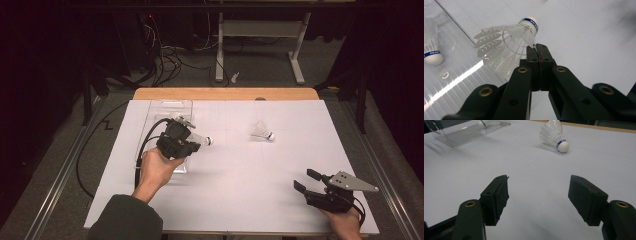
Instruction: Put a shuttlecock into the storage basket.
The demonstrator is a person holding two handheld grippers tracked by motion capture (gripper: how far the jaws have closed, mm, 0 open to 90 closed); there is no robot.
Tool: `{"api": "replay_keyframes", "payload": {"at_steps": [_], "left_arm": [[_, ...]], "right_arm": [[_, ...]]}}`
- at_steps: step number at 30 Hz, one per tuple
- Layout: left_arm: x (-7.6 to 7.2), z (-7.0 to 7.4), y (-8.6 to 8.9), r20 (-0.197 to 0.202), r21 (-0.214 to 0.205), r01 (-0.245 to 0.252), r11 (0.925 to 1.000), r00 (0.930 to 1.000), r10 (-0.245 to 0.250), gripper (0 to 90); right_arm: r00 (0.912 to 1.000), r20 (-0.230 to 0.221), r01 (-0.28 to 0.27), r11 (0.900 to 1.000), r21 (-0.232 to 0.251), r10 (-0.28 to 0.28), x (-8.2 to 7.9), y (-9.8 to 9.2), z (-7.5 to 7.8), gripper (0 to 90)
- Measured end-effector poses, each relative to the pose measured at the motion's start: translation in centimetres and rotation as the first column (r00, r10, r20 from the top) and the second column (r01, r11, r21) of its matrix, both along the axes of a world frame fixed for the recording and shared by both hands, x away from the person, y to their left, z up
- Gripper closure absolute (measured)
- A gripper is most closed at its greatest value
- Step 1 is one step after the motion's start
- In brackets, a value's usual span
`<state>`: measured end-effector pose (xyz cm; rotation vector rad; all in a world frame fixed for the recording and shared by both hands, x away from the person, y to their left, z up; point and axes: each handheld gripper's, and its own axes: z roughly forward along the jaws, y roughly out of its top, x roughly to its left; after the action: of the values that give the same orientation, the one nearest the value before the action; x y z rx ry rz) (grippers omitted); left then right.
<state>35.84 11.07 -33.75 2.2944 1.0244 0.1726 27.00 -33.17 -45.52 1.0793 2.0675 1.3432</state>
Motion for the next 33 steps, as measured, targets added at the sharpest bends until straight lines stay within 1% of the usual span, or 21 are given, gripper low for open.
{"api": "replay_keyframes", "payload": {"at_steps": [2,3,6,10,13,20,26,33], "left_arm": [[0.1,0.0,0.3,0.002,0.002,-0.005,1.0000,1.0000,0.005,89.8],[0.1,-0.1,0.3,-0.003,-0.005,-0.009,0.9999,1.0000,0.009,89.8],[0.3,-0.3,0.6,-0.008,-0.006,-0.014,0.9999,0.9999,0.013,89.8],[0.4,-0.5,0.9,-0.015,-0.020,-0.019,0.9996,0.9997,0.019,89.8],[0.4,-0.4,1.2,-0.010,-0.031,-0.031,0.9990,0.9995,0.031,89.8],[0.6,-0.3,2.0,-0.007,-0.044,-0.053,0.9976,0.9986,0.052,89.8],[0.7,-0.5,2.2,-0.007,-0.032,-0.064,0.9974,0.9980,0.064,89.8],[0.9,-0.6,2.8,-0.007,-0.041,-0.080,0.9959,0.9968,0.080,89.8]], "right_arm": [[1.0000,-0.001,0.001,1.0000,0.001,-0.001,0.0,0.0,0.0,32.7],[1.0000,0.000,0.001,1.0000,0.000,-0.001,0.0,0.0,0.0,32.8],[1.0000,0.000,0.001,1.0000,0.000,-0.001,0.0,0.0,0.0,32.8],[1.0000,-0.001,0.001,1.0000,0.001,-0.001,0.0,0.0,0.0,32.8],[1.0000,0.000,0.002,1.0000,0.000,-0.002,0.0,0.0,0.0,32.7],[1.0000,-0.001,0.004,1.0000,0.001,-0.004,0.0,0.0,0.0,32.7],[1.0000,0.000,0.003,1.0000,0.001,-0.003,0.0,0.0,0.0,32.7],[1.0000,0.000,0.003,1.0000,0.001,-0.003,-0.1,0.0,0.0,32.8]]}}
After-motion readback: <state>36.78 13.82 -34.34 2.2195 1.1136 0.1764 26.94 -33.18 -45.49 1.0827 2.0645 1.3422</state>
